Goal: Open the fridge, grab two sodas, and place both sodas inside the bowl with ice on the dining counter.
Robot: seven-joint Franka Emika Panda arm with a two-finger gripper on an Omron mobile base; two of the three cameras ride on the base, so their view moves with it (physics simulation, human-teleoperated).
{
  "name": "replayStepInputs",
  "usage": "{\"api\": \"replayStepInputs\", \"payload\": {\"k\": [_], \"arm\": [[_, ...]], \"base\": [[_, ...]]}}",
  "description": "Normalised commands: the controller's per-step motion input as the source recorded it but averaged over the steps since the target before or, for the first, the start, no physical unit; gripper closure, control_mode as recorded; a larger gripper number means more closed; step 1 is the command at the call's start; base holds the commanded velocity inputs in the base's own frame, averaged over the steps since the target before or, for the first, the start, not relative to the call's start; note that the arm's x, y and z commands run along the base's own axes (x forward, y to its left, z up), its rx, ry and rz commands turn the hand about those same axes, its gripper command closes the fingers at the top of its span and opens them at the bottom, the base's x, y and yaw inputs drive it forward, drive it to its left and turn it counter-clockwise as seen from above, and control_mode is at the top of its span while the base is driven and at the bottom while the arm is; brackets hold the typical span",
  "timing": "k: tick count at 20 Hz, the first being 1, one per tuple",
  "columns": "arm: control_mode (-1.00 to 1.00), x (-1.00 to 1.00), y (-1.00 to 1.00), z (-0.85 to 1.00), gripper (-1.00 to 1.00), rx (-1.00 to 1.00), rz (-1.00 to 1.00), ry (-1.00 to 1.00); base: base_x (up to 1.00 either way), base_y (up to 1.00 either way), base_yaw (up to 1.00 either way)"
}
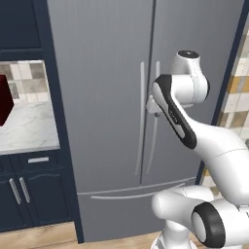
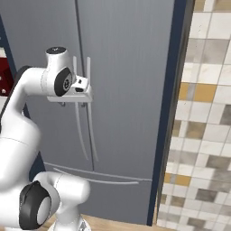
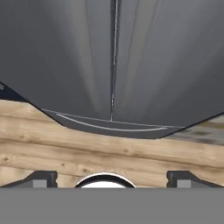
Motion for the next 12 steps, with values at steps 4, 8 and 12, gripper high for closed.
{"api": "replayStepInputs", "payload": {"k": [4,8,12], "arm": [[-1.00,-0.10,-0.20,-0.07,-1.00,0.00,0.00,-0.20],[-1.00,-0.20,-0.15,0.00,-1.00,-0.01,0.00,-0.45],[-1.00,0.23,0.00,0.00,-1.00,0.00,0.00,-0.21]], "base": [[0.00,0.00,0.00],[0.00,0.00,0.00],[0.00,0.00,0.00]]}}
